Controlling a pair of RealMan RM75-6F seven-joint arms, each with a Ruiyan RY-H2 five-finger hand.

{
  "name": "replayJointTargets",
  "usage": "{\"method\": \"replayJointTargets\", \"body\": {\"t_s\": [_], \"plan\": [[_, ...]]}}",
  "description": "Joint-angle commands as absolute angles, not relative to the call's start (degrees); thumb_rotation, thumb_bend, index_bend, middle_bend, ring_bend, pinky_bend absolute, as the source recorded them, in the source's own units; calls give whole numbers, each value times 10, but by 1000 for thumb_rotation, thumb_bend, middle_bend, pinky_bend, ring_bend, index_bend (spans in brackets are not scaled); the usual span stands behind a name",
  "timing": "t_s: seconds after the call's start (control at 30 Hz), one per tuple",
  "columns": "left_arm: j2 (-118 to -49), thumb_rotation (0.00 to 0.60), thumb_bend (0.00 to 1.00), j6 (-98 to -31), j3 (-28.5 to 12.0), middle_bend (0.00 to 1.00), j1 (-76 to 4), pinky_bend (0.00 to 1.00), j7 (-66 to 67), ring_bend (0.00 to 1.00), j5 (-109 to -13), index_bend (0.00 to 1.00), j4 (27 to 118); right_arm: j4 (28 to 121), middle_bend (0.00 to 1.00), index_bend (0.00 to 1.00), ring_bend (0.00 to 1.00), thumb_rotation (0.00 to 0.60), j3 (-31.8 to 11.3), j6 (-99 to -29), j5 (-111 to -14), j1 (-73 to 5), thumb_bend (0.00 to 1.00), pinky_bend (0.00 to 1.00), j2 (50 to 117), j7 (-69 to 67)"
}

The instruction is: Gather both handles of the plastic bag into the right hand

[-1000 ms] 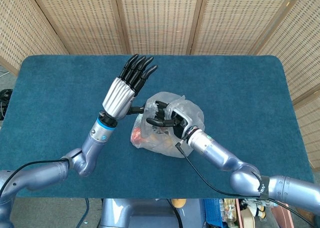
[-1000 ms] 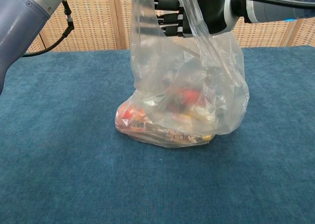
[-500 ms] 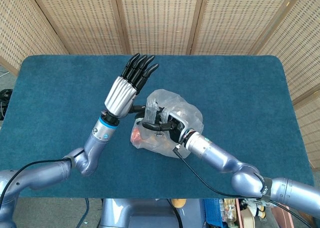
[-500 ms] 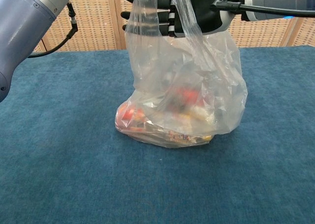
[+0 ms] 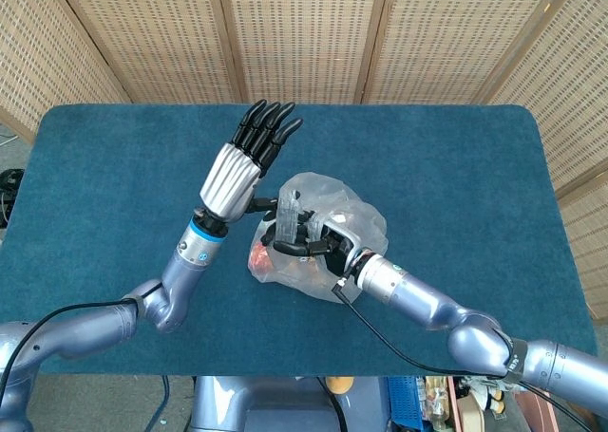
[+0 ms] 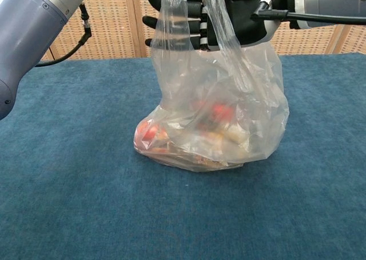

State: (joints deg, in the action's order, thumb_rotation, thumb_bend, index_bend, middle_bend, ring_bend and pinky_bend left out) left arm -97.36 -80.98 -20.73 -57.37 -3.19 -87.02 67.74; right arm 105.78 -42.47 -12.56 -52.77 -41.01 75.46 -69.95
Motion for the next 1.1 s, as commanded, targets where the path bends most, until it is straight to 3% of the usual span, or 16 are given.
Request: {"method": "replayJointTargets", "body": {"t_s": [0.03,0.1,0.27,0.33,0.73,0.97,1.1], "plan": [[-974,600,149,-809,-207,0,-573,0,-32,0,-869,0,676,1059,574,390,433,600,-434,-116,-532,-402,286,324,755,-687],[-974,600,149,-809,-207,0,-573,0,-34,0,-869,0,674,1061,590,405,465,600,-441,-112,-531,-395,371,383,757,-683],[-974,600,150,-807,-205,0,-572,0,-37,0,-868,0,670,1060,625,439,516,600,-456,-94,-528,-385,892,487,760,-669],[-972,600,147,-806,-202,0,-571,0,-39,0,-869,0,670,1056,634,448,524,600,-462,-82,-525,-382,974,508,761,-663],[-904,600,26,-779,-169,0,-555,0,-66,0,-892,0,700,1035,652,458,534,600,-477,-60,-488,-375,1000,569,766,-624],[-843,533,0,-739,-140,0,-538,0,-105,0,-893,0,723,1033,652,455,531,600,-476,-66,-471,-372,1000,569,761,-609],[-819,534,0,-740,-137,0,-525,0,-114,0,-890,0,726,1034,654,462,532,600,-477,-70,-462,-369,1000,569,758,-599]]}}
